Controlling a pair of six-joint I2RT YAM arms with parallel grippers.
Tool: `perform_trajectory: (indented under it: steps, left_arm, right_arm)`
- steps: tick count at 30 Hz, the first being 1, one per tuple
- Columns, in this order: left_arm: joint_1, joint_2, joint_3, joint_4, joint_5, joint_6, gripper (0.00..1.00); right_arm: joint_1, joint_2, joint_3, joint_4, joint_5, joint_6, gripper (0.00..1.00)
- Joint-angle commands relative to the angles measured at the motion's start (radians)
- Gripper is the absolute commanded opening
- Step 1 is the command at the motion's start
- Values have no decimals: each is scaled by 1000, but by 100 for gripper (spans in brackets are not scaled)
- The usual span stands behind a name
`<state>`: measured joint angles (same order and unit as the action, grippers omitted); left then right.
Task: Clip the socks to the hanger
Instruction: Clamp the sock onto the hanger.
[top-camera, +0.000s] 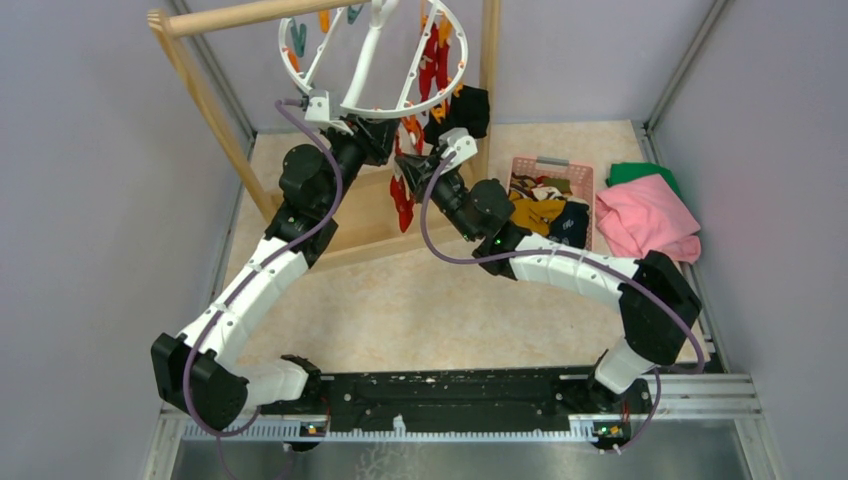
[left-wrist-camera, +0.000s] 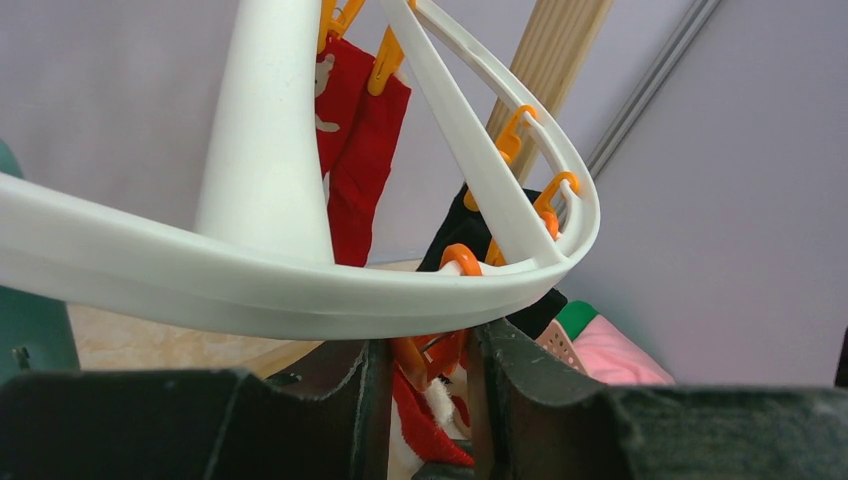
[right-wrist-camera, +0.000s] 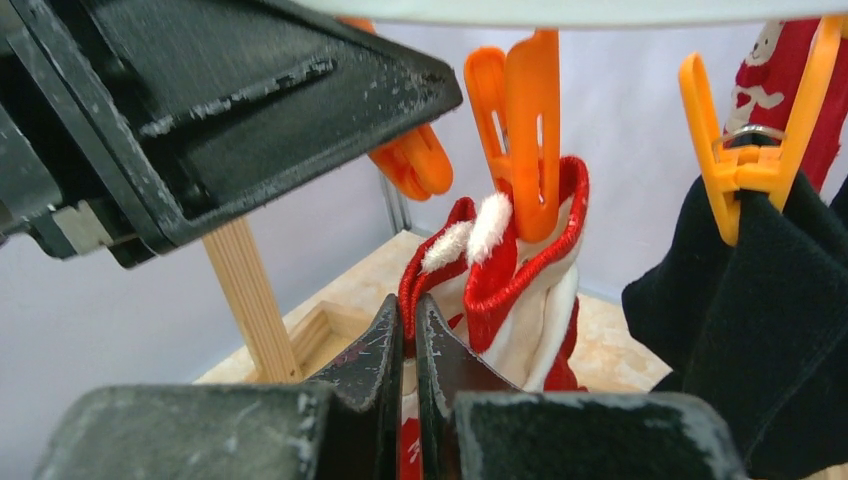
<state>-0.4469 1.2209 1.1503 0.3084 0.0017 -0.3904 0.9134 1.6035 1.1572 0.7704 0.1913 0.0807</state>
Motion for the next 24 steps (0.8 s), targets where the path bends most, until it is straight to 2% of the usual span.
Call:
perform_trajectory:
  steps: [1, 24]
  left_arm:
    - [3, 10, 42, 37, -25, -4, 6]
    - [2, 5, 40, 31, -20, -5, 6]
  right_arm:
    - [12, -60, -14, 58, -8, -30, 0]
    - [12, -58, -2, 82, -8, -50, 0]
